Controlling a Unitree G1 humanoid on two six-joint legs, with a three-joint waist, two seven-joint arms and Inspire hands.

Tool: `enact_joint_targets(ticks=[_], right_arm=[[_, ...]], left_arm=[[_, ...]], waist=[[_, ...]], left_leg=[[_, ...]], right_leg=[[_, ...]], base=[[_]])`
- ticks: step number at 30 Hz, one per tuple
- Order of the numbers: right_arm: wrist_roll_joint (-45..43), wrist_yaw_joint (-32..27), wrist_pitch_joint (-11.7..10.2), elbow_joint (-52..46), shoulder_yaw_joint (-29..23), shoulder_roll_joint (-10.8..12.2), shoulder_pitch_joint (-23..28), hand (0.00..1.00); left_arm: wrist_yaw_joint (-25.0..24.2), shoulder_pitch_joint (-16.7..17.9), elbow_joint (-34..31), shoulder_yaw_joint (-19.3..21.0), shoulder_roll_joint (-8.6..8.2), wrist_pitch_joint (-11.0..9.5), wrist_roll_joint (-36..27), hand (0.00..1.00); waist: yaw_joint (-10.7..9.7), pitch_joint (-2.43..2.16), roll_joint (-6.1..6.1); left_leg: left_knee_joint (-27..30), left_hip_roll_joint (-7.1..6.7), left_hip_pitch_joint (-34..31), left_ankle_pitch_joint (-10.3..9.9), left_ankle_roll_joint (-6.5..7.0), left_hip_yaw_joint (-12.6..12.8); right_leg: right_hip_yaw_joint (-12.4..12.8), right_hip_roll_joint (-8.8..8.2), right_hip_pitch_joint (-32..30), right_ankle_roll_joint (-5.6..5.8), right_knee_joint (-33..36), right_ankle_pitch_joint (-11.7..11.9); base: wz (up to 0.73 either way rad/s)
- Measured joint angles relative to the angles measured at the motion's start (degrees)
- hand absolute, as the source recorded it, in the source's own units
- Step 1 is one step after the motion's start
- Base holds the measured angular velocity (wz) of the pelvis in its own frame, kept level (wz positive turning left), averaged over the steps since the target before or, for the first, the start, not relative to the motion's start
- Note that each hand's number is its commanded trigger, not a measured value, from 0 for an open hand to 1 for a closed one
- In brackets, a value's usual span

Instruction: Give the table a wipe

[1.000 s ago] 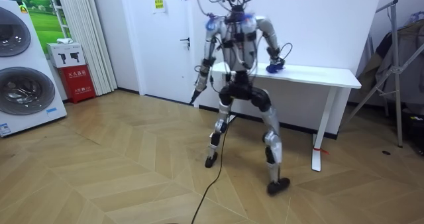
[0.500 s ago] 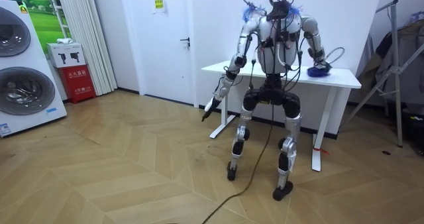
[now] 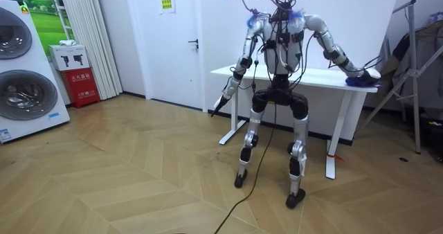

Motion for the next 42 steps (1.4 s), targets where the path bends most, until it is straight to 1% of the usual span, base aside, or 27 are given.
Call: enact_joint_targets(ticks=[2, 3, 4, 5, 6, 8, 9, 10, 11, 12, 13, 14, 15, 16, 17, 18, 19, 20, 21, 23, 25, 26, 30, 34, 36, 39, 42], right_arm=[[-0.6, -0.8, 0.8, -0.8, -0.3, 0.0, 0.5, 1.0], [-1.0, -1.1, 1.4, -1.5, -0.3, 0.0, 0.4, 1.0], [-1.8, -1.9, 2.6, -2.8, 1.0, 0.0, 0.3, 1.0], [-3.2, -2.7, 4.5, -4.3, 2.1, 0.1, -0.4, 1.0], [-3.7, -3.1, 5.7, -5.2, 3.3, 0.0, -0.9, 1.0], [-8.5, -3.4, 10.2, -10.4, 9.8, 0.2, -4.5, 1.0], [-10.2, -2.6, 11.3, -12.6, 12.6, 0.2, -6.0, 1.0], [-13.4, -1.0, 12.4, -17.4, 18.9, 0.3, -9.4, 1.0], [-16.9, 0.5, 12.3, -19.0, 25.0, 0.9, -15.2, 1.0], [-18.1, 1.2, 12.3, -19.2, 27.3, 1.5, -18.1, 1.0], [-18.7, 2.5, 12.3, -19.5, 31.6, 2.2, -22.9, 1.0], [-19.1, 4.0, 12.2, -19.0, 35.4, 2.4, -26.9, 1.0], [-19.4, 4.6, 12.0, -18.5, 36.7, 2.4, -28.8, 1.0], [-19.9, 5.6, 11.6, -16.8, 38.1, 2.8, -31.9, 1.0], [-20.5, 6.5, 11.4, -15.3, 39.2, 2.9, -34.2, 1.0], [-20.7, 7.1, 11.2, -14.6, 39.2, 3.0, -35.0, 1.0], [-21.2, 7.9, 10.8, -12.8, 39.2, 3.1, -36.3, 1.0], [-21.4, 8.5, 10.4, -9.9, 39.5, 3.1, -37.7, 1.0], [-21.5, 8.7, 10.2, -8.2, 39.6, 3.2, -38.3, 1.0], [-21.5, 9.0, 10.2, -2.9, 39.9, 3.2, -39.0, 1.0], [-20.7, 8.4, 10.3, -1.0, 39.7, 3.2, -39.0, 1.0], [-20.7, 7.9, 10.3, -1.0, 39.4, 3.1, -39.4, 1.0], [-20.7, 7.6, 10.0, -1.4, 39.0, 3.1, -39.4, 1.0], [-18.0, 6.8, 7.5, -1.6, 38.5, 3.1, -38.9, 1.0], [-16.5, 6.8, 6.3, -1.6, 38.2, 3.1, -38.6, 1.0], [-13.3, 4.7, 4.4, -1.6, 33.4, 3.1, -35.6, 1.0], [-11.4, 3.3, 3.2, -1.6, 28.4, 2.9, -33.0, 1.0]], left_arm=[[0.0, 0.0, -0.5, 0.0, 0.43, -0.1, 0.3, 0.0], [0.0, 0.0, -0.7, 0.0, 0.56, -0.1, 0.3, 0.0], [0.1, 0.0, -1.4, -0.2, 0.63, -0.1, 0.3, 0.0], [0.2, 0.0, -2.1, -0.6, 0.42, 0.0, 0.3, 0.0], [0.2, 0.0, -2.3, -1.1, 0.36, 0.0, 0.3, 0.0], [0.0, -0.4, -2.3, -2.7, -0.19, 0.0, 0.3, 0.0], [-0.2, -0.4, -2.3, -3.0, -0.41, 0.0, 0.3, 0.0], [-0.5, -0.5, -2.3, -3.9, -0.78, 0.0, 0.5, 0.0], [-0.8, -0.8, -2.5, -5.1, -1.28, 0.0, 0.5, 0.0], [-1.2, -1.4, -2.7, -5.1, -1.72, 0.0, 0.5, 0.0], [-1.7, -2.1, -3.2, -6.2, -2.16, -0.1, 0.4, 0.0], [-2.5, -2.4, -3.4, -7.7, -2.06, -0.3, 0.5, 0.0], [-2.7, -2.8, -3.4, -8.1, -2.11, -0.1, 0.5, 0.0], [-2.8, -3.3, -3.2, -8.2, -2.11, 0.5, 0.5, 0.0], [-2.9, -3.4, -2.9, -8.1, -1.91, 1.7, 0.3, 0.0], [-3.1, -3.7, -2.7, -8.0, -1.71, 2.3, 0.3, 0.0], [-3.7, -3.7, -2.5, -8.1, -1.25, 3.5, 0.4, 0.0], [-4.0, -3.6, -2.2, -8.3, -1.2, 4.5, 0.3, 0.0], [-4.3, -3.6, -2.1, -8.5, -1.24, 4.9, 0.3, 0.0], [-5.1, -4.1, -2.1, -9.9, -1.02, 5.1, 0.1, 0.0], [-5.1, -4.1, -2.1, -10.6, -1.02, 5.1, -1.3, 0.0], [-5.2, -4.1, -2.1, -10.8, -0.9, 5.2, -2.9, 0.0], [-5.2, -5.1, -2.3, -12.1, 0.64, 4.7, -6.7, 0.0], [-5.3, -7.0, -2.5, -13.0, 0.78, 4.3, -7.5, 0.0], [-5.3, -7.3, -2.6, -13.8, 0.76, 3.1, -7.5, 0.0], [-4.5, -7.2, -3.8, -13.8, 0.67, 2.1, -8.4, 0.0], [-4.4, -6.8, -4.7, -13.4, 0.7, 2.1, -8.8, 0.0]], waist=[[0.1, 0.03, 0.05], [0.2, 0.05, 0.14], [1.1, 0.13, 0.28], [1.9, 0.33, 0.59], [2.2, 0.46, 0.77], [4.5, 0.73, 1.46], [4.8, 0.91, 1.74], [5.3, 1.2, 2.18], [6.1, 1.4, 2.99], [6.7, 1.67, 3.34], [8.3, 1.52, 4.09], [10.2, 1.45, 3.87], [11.3, 1.24, 4.23], [14.2, 1.32, 4.0], [16.7, 1.51, 3.47], [17.8, 1.54, 3.08], [19.3, 1.62, 2.43], [21.2, 1.7, 2.22], [22.1, 1.75, 2.26], [23.7, 1.86, 2.36], [23.4, 2.19, 2.95], [23.2, 2.3, 3.29], [22.6, 2.42, 3.67], [21.0, 2.26, 3.57], [20.1, 2.12, 3.43], [17.8, 2.01, 3.5], [15.6, 1.86, 3.8]], left_leg=[[0.0, -0.03, 0.0, -0.1, -0.09, 0.4], [0.0, -0.02, 0.0, -0.2, -0.15, 0.5], [0.0, -0.04, 0.0, -0.3, -0.35, 1.1], [0.1, -0.04, 0.1, -0.3, -0.4, 1.2], [0.2, -0.04, 0.1, -0.3, -0.4, 1.3], [0.3, -0.05, 0.0, -0.3, -0.41, 1.5], [0.3, -0.04, -0.1, -0.3, -0.41, 1.5], [0.3, -0.01, -0.4, -0.3, -0.41, 1.3], [0.6, 0.06, -1.4, -0.3, -0.42, 1.0], [0.9, 0.1, -2.0, -0.2, -0.64, 0.7], [1.4, 0.1, -3.6, 0.2, -1.28, 0.0], [1.5, 0.1, -5.0, 0.5, -1.98, -1.3], [1.6, 0.06, -5.6, 0.7, -2.43, -1.9], [1.6, -0.13, -6.8, 1.0, -2.85, -3.2], [2.6, -0.44, -8.6, 1.1, -2.85, -5.2], [3.1, -0.59, -9.5, 1.1, -2.85, -6.2], [4.1, -1.17, -11.5, 1.1, -2.89, -8.6], [4.9, -1.49, -12.8, 1.1, -2.89, -10.0], [5.3, -1.64, -13.4, 1.1, -2.89, -10.7], [6.0, -2.24, -15.7, 1.6, -2.91, -13.3], [6.7, -2.57, -17.0, 1.6, -2.98, -14.6], [6.7, -2.59, -17.3, 1.6, -2.98, -14.6], [6.2, -2.61, -17.4, 1.8, -3.02, -14.6], [5.7, -2.94, -17.5, 2.0, -2.82, -14.2], [5.4, -2.93, -17.4, 2.0, -2.74, -13.7], [5.3, -2.87, -17.1, 2.0, -2.73, -12.9], [5.3, -2.85, -17.2, 2.0, -2.73, -12.8]], right_leg=[[-2.4, -0.05, 1.2, 1.04, -2.1, 1.1], [-2.9, -0.06, 1.4, 1.01, -2.4, 1.2], [-3.0, -0.06, 1.6, 1.26, -3.1, 1.4], [-3.0, -0.06, 1.5, 1.35, -3.2, 1.6], [-3.0, -0.06, 1.4, 1.35, -3.2, 1.7], [-3.2, -0.06, 0.2, 1.37, -3.3, 1.8], [-3.6, -0.06, -0.1, 1.38, -3.3, 1.8], [-5.1, -0.06, -0.6, 1.38, -3.3, 1.8], [-5.9, -0.09, -1.5, 1.66, -3.3, 1.9], [-6.2, -0.09, -1.7, 1.74, -3.3, 1.9], [-6.5, -0.1, -2.5, 1.73, -3.0, 1.9], [-7.1, -0.11, -3.2, 1.66, -2.7, 1.9], [-7.5, -0.1, -3.5, 1.64, -2.7, 1.9], [-7.9, -0.11, -4.1, 1.57, -2.6, 1.8], [-8.9, -0.12, -4.2, 1.62, -2.7, 1.7], [-9.5, -0.13, -4.2, 1.64, -2.8, 1.5], [-10.6, -0.13, -4.2, 1.77, -2.8, 1.2], [-11.4, -0.13, -4.2, 1.84, -2.9, 1.1], [-11.9, -0.15, -4.2, 1.85, -2.9, 1.1], [-13.9, -0.16, -4.3, 1.96, -3.0, 1.1], [-15.1, -0.14, -4.5, 1.96, -3.0, 1.0], [-15.0, -0.14, -4.7, 1.94, -3.0, 1.0], [-15.0, -0.16, -5.0, 1.96, -3.2, 1.0], [-13.8, -0.36, -5.7, 2.0, -3.3, 1.0], [-13.0, -0.39, -6.1, 2.04, -3.3, 1.1], [-12.2, -0.39, -6.3, 2.08, -3.4, 1.1], [-12.1, -0.39, -6.4, 2.11, -3.5, 1.1]], base=[[-0.06], [-0.15], [-0.27], [-0.29], [-0.36], [-0.5], [-0.47], [-0.3], [-0.12], [0.26], [0.62], [0.71], [0.7], [0.71], [0.72], [0.88], [0.83], [0.77], [0.62], [0.56], [0.31], [0.12], [0.0], [-0.03], [-0.14], [-0.08], [0.0]])
